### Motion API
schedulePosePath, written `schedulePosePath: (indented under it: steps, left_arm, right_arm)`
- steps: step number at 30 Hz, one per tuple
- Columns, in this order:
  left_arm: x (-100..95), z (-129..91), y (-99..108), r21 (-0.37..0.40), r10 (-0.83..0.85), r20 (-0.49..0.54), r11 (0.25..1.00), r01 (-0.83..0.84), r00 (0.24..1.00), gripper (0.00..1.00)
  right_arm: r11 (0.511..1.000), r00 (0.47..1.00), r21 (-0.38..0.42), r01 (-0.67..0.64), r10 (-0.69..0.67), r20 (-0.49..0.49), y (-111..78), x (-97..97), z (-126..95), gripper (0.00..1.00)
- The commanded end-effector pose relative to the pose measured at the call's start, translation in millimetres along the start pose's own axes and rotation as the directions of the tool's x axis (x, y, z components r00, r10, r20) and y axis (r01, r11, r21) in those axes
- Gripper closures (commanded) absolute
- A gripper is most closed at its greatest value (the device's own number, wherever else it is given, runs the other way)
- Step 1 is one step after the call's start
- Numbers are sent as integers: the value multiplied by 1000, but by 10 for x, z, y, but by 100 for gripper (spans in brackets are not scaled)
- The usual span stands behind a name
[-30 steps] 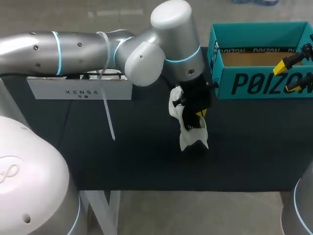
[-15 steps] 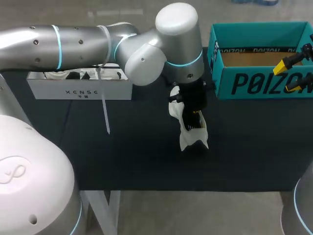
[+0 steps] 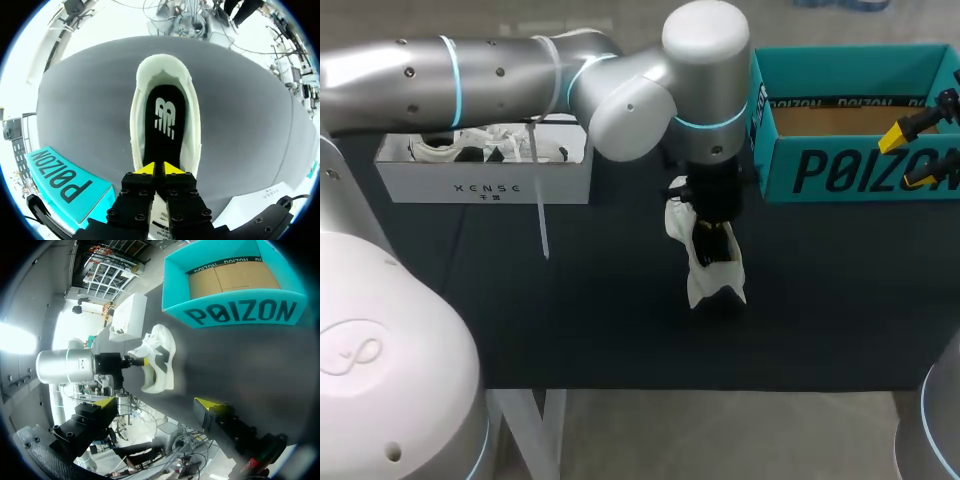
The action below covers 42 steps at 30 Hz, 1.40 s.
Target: Take the shoe out of the shoebox, open the shoe tongue, remove and reinsert the insole, then place the shoe into the shoebox
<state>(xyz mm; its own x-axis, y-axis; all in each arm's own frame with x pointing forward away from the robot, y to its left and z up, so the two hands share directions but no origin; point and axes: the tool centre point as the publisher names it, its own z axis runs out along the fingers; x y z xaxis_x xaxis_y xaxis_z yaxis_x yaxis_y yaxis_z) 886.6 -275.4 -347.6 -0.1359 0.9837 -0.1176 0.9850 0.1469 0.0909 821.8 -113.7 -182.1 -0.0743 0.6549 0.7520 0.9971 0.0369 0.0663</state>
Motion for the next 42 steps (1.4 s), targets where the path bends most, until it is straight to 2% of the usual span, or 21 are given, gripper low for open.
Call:
schedulePosePath:
  steps: [1,2,3,5,8,13,16,24,38,40,42]
  left_arm:
    - [46,-44,13,14,17,-27,1000,-16,999,64]
    - [51,-37,15,12,16,-26,1000,-16,1000,61]
    - [56,-13,24,7,12,-26,1000,-12,1000,53]
    - [62,18,41,-2,9,-30,1000,-9,999,48]
    - [75,26,40,0,10,-36,1000,-10,999,29]
    - [109,79,32,5,10,-53,1000,-10,999,14]
    - [160,93,1,14,18,-74,1000,-17,997,0]
    - [205,39,7,9,25,-83,1000,-24,996,0]
    - [97,20,171,-31,-18,-75,999,16,997,0]
    - [81,-9,200,-19,-33,-74,999,32,997,0]
    - [82,-26,229,-43,-35,-82,999,31,996,0]
  right_arm:
    - [1000,1000,2,-1,1,3,5,0,2,0]
    - [1000,1000,2,-1,1,3,5,0,2,0]
    - [1000,1000,2,-1,1,3,5,0,2,0]
    - [1000,1000,2,-1,1,3,5,0,2,0]
    - [1000,1000,2,-1,1,3,5,0,2,0]
    - [1000,1000,2,-1,1,3,5,0,2,0]
    - [1000,1000,2,-1,1,3,5,0,2,0]
    - [1000,1000,2,-1,1,3,5,0,2,0]
    - [1000,1000,2,-1,1,3,5,0,2,0]
    - [1000,1000,2,-1,1,3,5,0,2,0]
    - [1000,1000,2,-1,1,3,5,0,2,0]
